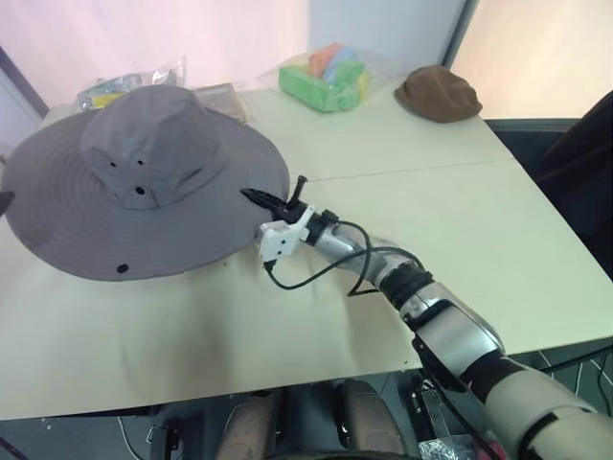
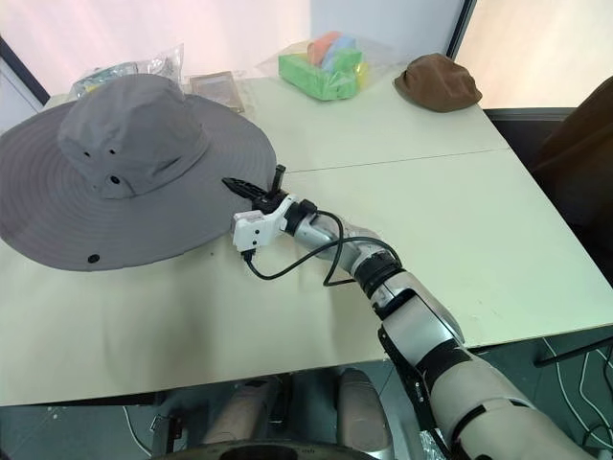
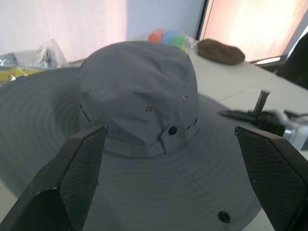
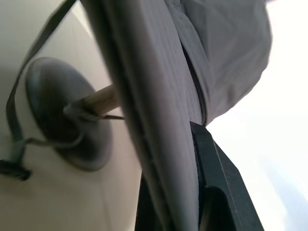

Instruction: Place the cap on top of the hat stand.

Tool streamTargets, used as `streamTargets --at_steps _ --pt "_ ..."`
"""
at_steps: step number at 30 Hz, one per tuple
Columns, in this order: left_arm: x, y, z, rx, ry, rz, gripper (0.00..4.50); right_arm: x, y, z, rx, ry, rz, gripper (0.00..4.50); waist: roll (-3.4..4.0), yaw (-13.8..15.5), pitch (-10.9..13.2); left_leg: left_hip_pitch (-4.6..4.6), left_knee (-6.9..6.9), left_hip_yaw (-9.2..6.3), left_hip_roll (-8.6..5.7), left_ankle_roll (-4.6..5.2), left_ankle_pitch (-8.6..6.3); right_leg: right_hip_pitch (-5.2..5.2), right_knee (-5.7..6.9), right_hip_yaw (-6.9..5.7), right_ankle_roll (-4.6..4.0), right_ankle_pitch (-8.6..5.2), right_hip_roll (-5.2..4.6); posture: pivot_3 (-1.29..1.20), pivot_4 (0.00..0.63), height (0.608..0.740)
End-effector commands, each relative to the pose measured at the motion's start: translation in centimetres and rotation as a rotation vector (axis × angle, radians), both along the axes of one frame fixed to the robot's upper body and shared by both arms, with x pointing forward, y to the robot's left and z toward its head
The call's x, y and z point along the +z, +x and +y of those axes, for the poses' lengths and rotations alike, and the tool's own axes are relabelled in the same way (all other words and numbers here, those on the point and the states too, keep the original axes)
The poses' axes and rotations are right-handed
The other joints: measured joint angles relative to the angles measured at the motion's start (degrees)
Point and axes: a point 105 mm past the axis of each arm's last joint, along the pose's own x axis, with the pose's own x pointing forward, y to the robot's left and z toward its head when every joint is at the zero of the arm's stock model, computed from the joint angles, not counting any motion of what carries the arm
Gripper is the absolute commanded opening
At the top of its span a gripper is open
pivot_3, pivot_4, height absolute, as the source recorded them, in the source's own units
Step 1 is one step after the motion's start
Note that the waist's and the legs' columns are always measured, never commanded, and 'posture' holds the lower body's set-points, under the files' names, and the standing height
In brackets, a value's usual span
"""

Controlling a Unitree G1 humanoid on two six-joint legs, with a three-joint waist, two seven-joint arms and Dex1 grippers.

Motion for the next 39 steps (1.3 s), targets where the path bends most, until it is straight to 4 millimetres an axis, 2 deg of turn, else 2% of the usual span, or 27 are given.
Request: streamTargets --at_steps 1,4,6,7,10,14,16,21,24,27,30,34,36,39 --pt "0.1 0.0 -0.5 -0.019 0.062 -0.013 4.50 3.2 -1.4 1.5 0.080 -0.007 -0.132 0.03 0.00 0.0 0.0 0.00 -0.01 0.00 0.00 0.00 0.00 -0.01 0.00 0.00 0.00 0.00 0.00 0.00 0.150 0.735" --pt "0.0 0.2 -0.5 -0.018 0.055 -0.023 4.50 3.5 -1.0 1.2 0.068 -0.003 -0.102 0.03 -0.01 -0.1 0.0 0.00 -0.01 0.02 0.10 -0.04 -0.02 0.00 -0.01 0.00 -0.03 0.01 0.03 0.00 0.150 0.735" --pt "-0.1 0.3 -0.5 -0.019 0.053 -0.027 4.50 2.8 -0.9 1.1 0.069 -0.039 -0.083 0.03 -0.02 0.0 0.0 0.00 0.00 0.03 0.20 -0.08 -0.05 0.01 -0.03 0.00 -0.09 0.02 0.11 0.00 0.150 0.735" --pt "-0.1 0.3 -0.6 -0.020 0.052 -0.028 4.50 2.3 -0.9 1.1 0.074 -0.066 -0.069 0.30 -0.02 0.0 0.0 0.00 0.00 0.03 0.23 -0.10 -0.06 0.00 -0.04 0.00 -0.12 0.03 0.15 0.00 0.150 0.735" --pt "-0.2 0.4 -0.6 -0.023 0.051 -0.030 4.50 1.4 -0.8 0.9 0.071 -0.121 -0.043 1.45 -0.02 0.0 0.0 0.01 0.01 0.05 0.38 -0.16 -0.11 0.02 -0.07 0.00 -0.21 0.05 0.29 0.00 0.150 0.735" --pt "-0.4 0.6 -0.9 -0.034 0.048 -0.028 4.50 1.6 -0.8 -0.1 0.066 -0.154 -0.084 3.65 -0.02 0.2 0.0 0.01 0.00 0.05 0.51 -0.19 -0.15 0.08 -0.07 0.00 -0.32 0.09 0.40 0.00 0.150 0.735" --pt "-0.4 0.8 -0.9 -0.036 0.046 -0.029 4.50 1.5 -0.8 -1.1 0.055 -0.188 -0.121 4.46 -0.04 0.3 0.0 0.01 0.02 0.04 0.51 -0.17 -0.17 0.01 -0.09 -0.01 -0.33 0.08 0.41 0.00 0.150 0.735" --pt "-0.4 1.1 -1.0 -0.045 0.047 -0.028 4.50 1.7 -0.7 -5.1 -0.006 -0.208 -0.126 4.46 -0.05 0.8 0.0 0.01 0.04 0.05 0.51 0.01 -0.27 0.03 -0.10 -0.02 -0.33 0.09 0.40 0.00 0.150 0.735" --pt "-0.4 1.3 -0.9 -0.047 0.049 -0.027 4.50 1.7 -1.3 -8.1 -0.025 -0.236 -0.086 4.46 -0.07 0.9 0.0 0.01 0.05 0.08 0.52 0.03 -0.29 0.25 -0.10 -0.01 -0.34 0.09 0.39 0.00 0.150 0.735" --pt "-0.5 1.3 -0.7 -0.048 0.060 -0.017 4.50 2.5 -2.8 -11.5 -0.015 -0.218 0.026 4.46 -0.08 1.4 0.0 0.01 0.06 0.11 0.55 0.08 -0.31 0.31 -0.15 -0.01 -0.34 0.09 0.37 0.00 0.150 0.735" --pt "-0.8 1.2 -0.1 -0.033 0.083 -0.002 4.50 3.8 -3.2 -15.9 -0.073 -0.154 0.323 4.46 -0.09 1.5 0.0 0.02 0.12 0.19 0.63 0.19 -0.38 0.43 -0.24 -0.02 -0.47 0.02 0.37 0.00 0.150 0.735" --pt "-1.1 0.8 1.1 0.004 0.108 0.009 4.50 6.4 -3.7 -20.5 -0.080 -0.058 0.773 4.46 -0.06 1.5 0.1 0.11 0.19 0.24 0.73 0.31 -0.45 0.61 -0.36 -0.05 -0.55 -0.04 0.37 0.00 0.150 0.735" --pt "-1.6 0.5 1.5 0.013 0.126 0.024 4.50 8.4 -4.5 -21.9 -0.028 -0.006 0.953 4.46 -0.05 1.5 0.1 0.14 0.19 0.30 0.79 0.39 -0.50 0.63 -0.40 -0.06 -0.73 -0.15 0.37 0.00 0.150 0.735" --pt "-2.2 0.0 1.8 0.013 0.141 0.040 4.50 10.9 -5.0 -22.6 0.029 0.055 1.067 4.46 0.05 1.5 0.1 0.13 0.18 0.46 0.86 0.45 -0.57 0.58 -0.45 -0.05 -0.85 -0.22 0.34 0.00 0.150 0.735"
